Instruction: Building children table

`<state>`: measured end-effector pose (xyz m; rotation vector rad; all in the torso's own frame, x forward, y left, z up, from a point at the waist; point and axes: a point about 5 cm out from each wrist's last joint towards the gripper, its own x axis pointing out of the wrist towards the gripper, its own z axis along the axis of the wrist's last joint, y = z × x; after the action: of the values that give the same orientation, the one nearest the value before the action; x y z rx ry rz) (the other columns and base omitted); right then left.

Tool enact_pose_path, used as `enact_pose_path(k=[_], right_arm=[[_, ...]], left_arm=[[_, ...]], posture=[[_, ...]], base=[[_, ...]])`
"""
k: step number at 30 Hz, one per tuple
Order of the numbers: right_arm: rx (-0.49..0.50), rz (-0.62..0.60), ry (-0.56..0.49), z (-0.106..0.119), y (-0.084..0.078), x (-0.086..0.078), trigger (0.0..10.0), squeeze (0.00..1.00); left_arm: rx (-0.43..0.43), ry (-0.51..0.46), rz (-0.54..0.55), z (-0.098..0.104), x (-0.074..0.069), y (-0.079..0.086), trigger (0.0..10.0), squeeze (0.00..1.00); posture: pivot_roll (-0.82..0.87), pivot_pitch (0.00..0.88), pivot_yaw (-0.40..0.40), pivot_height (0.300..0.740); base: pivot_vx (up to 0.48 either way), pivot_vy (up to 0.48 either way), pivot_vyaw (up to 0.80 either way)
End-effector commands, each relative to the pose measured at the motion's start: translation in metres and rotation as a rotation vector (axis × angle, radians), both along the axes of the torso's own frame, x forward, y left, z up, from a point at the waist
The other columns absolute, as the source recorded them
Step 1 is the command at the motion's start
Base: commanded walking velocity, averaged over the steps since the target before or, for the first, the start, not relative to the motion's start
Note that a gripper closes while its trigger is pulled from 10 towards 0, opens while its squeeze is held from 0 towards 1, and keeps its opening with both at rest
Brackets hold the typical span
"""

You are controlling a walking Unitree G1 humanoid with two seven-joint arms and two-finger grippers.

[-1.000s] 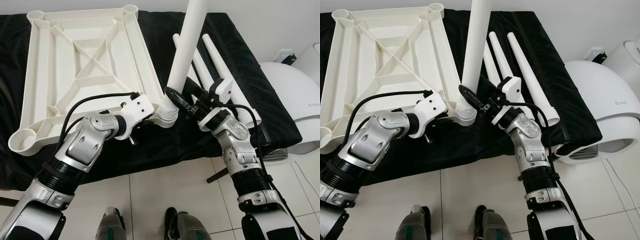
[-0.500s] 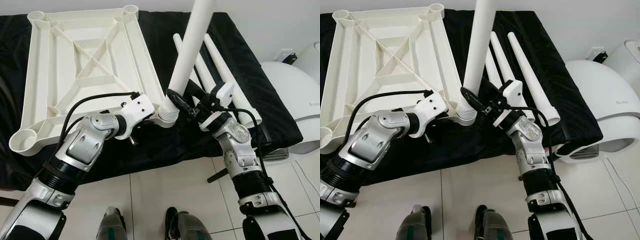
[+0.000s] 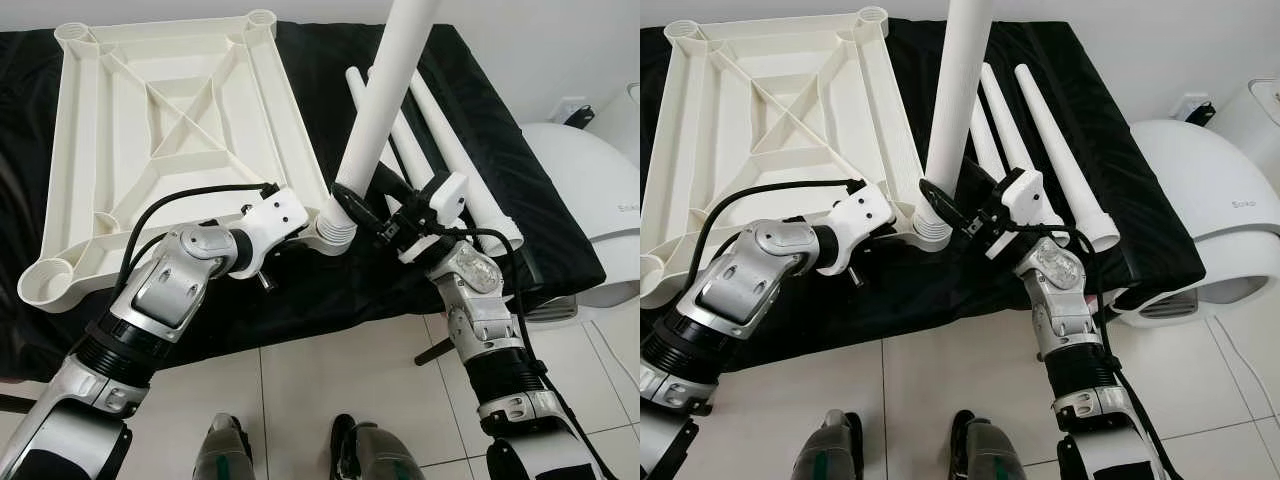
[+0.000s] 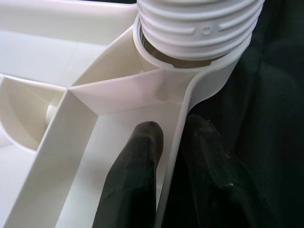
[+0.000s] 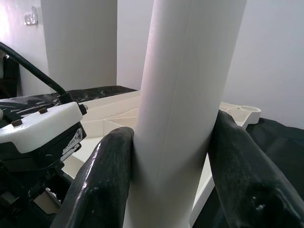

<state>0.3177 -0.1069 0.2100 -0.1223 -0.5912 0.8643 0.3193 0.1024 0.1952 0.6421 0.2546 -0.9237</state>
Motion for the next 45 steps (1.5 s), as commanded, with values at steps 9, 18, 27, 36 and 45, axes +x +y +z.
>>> enact_pose_path(k=[9,18,27,36,45], right_arm=[[-0.115,0.033,0.085,-0.027,0.008,0.0,10.0,0.0],[-0.133,0.001,0.116,-0.038,0.005,0.001,10.0,0.0],[-0.108,-0.086,0.144,-0.039,-0.004,0.011,10.0,0.0],[-0.124,-0.095,0.149,-0.041,-0.005,0.012,10.0,0.0],[-0.112,-0.078,0.207,-0.051,-0.004,0.012,10.0,0.0]], left_arm=[[0.026,0.068,-0.022,-0.01,-0.005,0.001,10.0,0.0],[0.024,0.067,-0.017,-0.009,-0.006,0.002,10.0,0.0],[0.021,0.063,-0.023,-0.007,-0.007,0.0,10.0,0.0],[0.021,0.061,-0.026,-0.006,-0.007,-0.001,10.0,0.0],[0.019,0.058,-0.026,-0.006,-0.008,-0.001,10.0,0.0]], posture=[[0.1,0.213,-0.055,0.74],[0.1,0.215,-0.057,0.74],[0.1,0.213,-0.052,0.74],[0.1,0.213,-0.053,0.74],[0.11,0.207,-0.054,0.74]], base=[[0.0,0.0,0.0],[0.0,0.0,0.0],[0.0,0.0,0.0],[0.0,0.0,0.0],[0.0,0.0,0.0]])
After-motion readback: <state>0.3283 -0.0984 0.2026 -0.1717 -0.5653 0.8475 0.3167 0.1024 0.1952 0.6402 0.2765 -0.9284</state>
